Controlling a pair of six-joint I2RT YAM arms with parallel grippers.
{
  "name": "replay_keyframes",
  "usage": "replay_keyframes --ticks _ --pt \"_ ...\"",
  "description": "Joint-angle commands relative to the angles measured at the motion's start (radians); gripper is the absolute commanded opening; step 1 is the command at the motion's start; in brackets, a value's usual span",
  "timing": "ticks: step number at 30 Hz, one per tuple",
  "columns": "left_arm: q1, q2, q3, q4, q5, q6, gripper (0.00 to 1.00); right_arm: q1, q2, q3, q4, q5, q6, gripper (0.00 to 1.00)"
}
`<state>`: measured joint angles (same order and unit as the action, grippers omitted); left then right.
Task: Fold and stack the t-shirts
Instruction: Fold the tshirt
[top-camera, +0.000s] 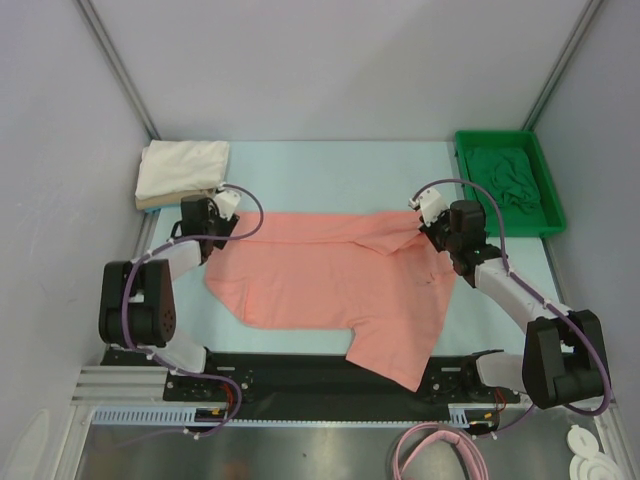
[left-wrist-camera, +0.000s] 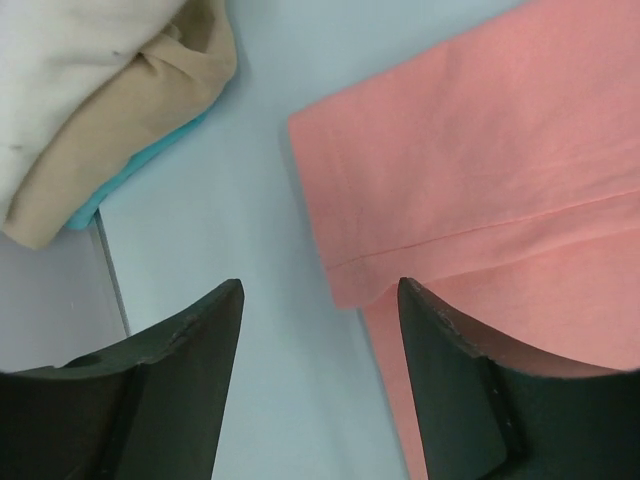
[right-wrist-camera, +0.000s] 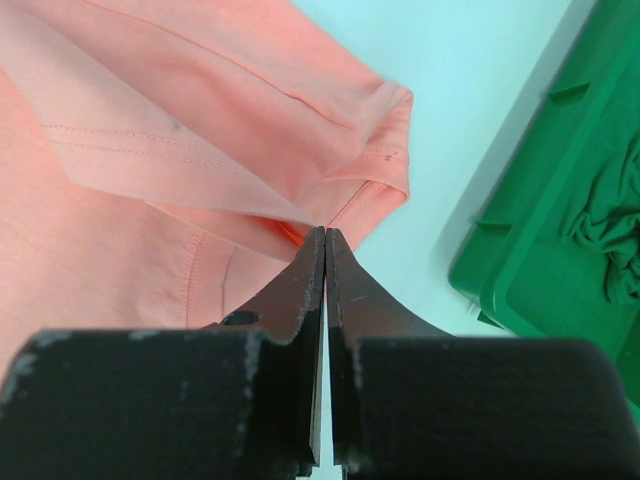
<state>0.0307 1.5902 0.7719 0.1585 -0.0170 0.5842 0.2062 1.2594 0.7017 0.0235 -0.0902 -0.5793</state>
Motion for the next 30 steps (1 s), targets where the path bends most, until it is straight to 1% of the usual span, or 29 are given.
replay_keyframes --ticks 1,3,5,6,8,10,12,14,18,22,26,27,28,30 --pt "0.0 -0.178 -0.022 -0.014 0.081 -0.073 0.69 0.006 0.008 0.004 0.012 -0.022 0.004 0.0" --pt "-0.011 -0.232 -0.022 -0.072 0.135 -0.121 0.7 0.009 0.008 0.002 0.009 -0.028 0.006 0.0" --pt "-0.022 -0.279 -0.02 -0.115 0.155 -0.17 0.7 0.009 0.008 0.002 0.009 -0.029 0.004 0.0" --pt "-0.059 -0.286 -0.011 -0.128 0.166 -0.188 0.7 0.012 0.006 0.002 0.007 -0.029 0.004 0.0" --pt "-0.069 -0.285 0.001 -0.18 0.216 -0.237 0.7 0.012 0.005 0.002 0.009 -0.032 0.006 0.0" --pt "-0.08 -0.265 0.007 -0.186 0.293 -0.267 0.69 0.015 0.005 0.004 0.01 -0.037 0.006 0.0" --pt "-0.097 -0.225 -0.006 -0.162 0.302 -0.288 0.67 0.018 0.006 0.004 0.009 -0.037 0.006 0.0" --pt "-0.098 -0.199 -0.017 -0.101 0.348 -0.303 0.66 0.024 0.0 0.005 0.009 -0.039 0.006 0.0" --pt "-0.098 -0.153 -0.059 -0.008 0.362 -0.325 0.65 0.024 0.003 0.019 0.009 -0.039 0.018 0.0" --pt "-0.098 -0.165 -0.117 0.088 0.368 -0.308 0.64 0.028 0.046 0.05 0.039 -0.023 0.001 0.0" --pt "-0.097 -0.239 -0.239 0.246 0.437 -0.276 0.65 0.024 0.175 0.139 0.087 0.026 -0.019 0.0" --pt "-0.097 -0.254 -0.273 0.26 0.452 -0.274 0.66 0.021 0.236 0.18 0.102 0.036 -0.013 0.0" --pt "-0.097 -0.271 -0.289 0.272 0.456 -0.27 0.66 0.021 0.264 0.203 0.121 0.049 -0.008 0.0" --pt "-0.097 -0.314 -0.33 0.317 0.447 -0.267 0.66 0.038 0.32 0.266 0.127 0.139 0.025 0.0"
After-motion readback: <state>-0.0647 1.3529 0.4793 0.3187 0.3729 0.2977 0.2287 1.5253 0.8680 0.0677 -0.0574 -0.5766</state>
